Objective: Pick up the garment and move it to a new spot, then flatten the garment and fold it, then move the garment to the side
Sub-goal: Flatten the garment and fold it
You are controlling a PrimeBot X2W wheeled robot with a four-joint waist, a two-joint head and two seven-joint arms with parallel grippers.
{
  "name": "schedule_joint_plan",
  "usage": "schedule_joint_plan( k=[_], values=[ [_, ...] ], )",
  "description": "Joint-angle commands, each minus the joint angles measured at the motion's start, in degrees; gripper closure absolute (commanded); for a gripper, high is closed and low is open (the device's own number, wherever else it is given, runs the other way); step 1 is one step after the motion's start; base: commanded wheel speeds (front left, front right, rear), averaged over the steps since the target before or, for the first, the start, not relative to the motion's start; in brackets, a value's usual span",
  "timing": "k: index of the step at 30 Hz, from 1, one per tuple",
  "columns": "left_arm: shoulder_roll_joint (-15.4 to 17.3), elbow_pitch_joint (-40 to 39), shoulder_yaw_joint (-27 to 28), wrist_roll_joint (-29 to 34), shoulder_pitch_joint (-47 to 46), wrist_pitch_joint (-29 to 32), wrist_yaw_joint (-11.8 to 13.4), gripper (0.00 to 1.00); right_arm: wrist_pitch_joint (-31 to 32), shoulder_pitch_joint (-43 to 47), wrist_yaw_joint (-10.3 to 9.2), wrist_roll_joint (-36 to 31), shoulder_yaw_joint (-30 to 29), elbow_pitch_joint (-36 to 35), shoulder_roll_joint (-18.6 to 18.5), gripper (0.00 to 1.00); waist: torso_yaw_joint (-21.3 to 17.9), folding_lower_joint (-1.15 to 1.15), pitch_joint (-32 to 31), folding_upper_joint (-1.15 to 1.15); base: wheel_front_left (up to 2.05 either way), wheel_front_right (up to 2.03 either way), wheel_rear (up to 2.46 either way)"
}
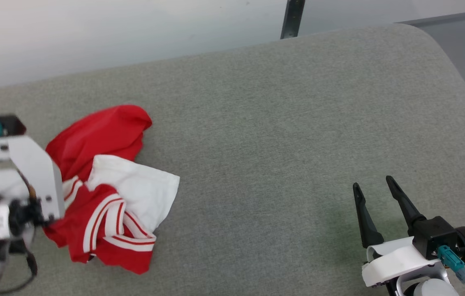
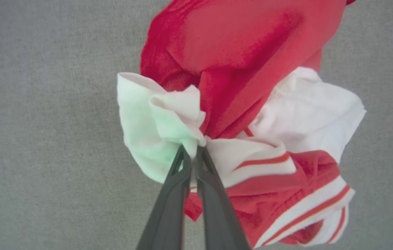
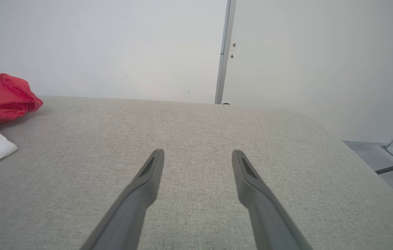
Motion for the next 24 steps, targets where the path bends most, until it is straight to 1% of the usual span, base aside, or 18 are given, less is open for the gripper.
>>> schedule_joint_plan(
  k=[1, 5, 9, 10, 11, 16, 20, 24],
  values=[
    [-0.41, -0.18, 0.34, -0.73, 2.30, -0.41, 0.70, 1.00, -0.04, 0.11, 0.00, -0.13, -0.10, -0.19, 0.04, 0.00, 0.62, 0.00, 0.11, 0.00, 0.00, 0.00, 0.00],
    [-1.02, 0.56, 1.34, -2.37, 6.10, -1.46, 1.57, 1.00, -0.04, -0.04, 0.01, -0.24, -0.09, -0.27, 0.05, 0.00, 1.21, 0.00, 0.33, 0.00, 0.00, 0.00, 0.00],
    [-0.79, 2.05, 2.21, -2.78, 7.18, -2.94, 1.29, 1.00, -0.04, -0.16, 0.00, -0.43, -0.32, -0.08, 0.04, 0.00, 1.73, 0.00, 0.25, 0.00, 0.00, 0.00, 0.00],
    [-0.41, 2.14, 2.39, -2.30, 6.94, -3.50, 1.14, 0.65, -0.04, -0.16, 0.00, -0.47, -0.41, -0.03, 0.05, 0.00, 1.89, 0.00, 0.18, 0.00, 0.00, 0.00, 0.00],
    [-0.24, 2.19, 2.73, -2.01, 6.50, -4.07, 1.24, 0.00, -0.04, -0.14, 0.00, -0.53, -0.46, 0.03, 0.05, 0.00, 2.05, 0.00, 0.09, 0.00, 0.00, 0.00, 0.00],
    [1.13, 0.75, 2.98, -1.20, 4.77, -3.82, 1.77, 0.00, -0.04, 0.53, 0.00, -0.80, -0.62, 0.18, 0.05, 0.00, 3.03, 0.00, -0.67, 0.00, 0.00, 0.00, 0.00],
    [2.67, -1.68, 3.02, -0.58, 4.16, -1.50, 3.19, 0.00, -0.04, 0.62, 0.00, -1.05, -0.33, 0.38, 0.05, 0.00, 3.53, 0.00, -1.29, 0.00, 0.00, 0.00, 0.00],
    [2.59, -4.66, 2.44, -0.60, 3.47, 0.69, 4.51, 0.00, -0.04, 1.01, 0.00, -1.19, -0.28, 0.49, 0.04, 0.00, 3.98, 0.00, -1.61, 0.00, 0.00, 0.00, 0.00]
  ],
)
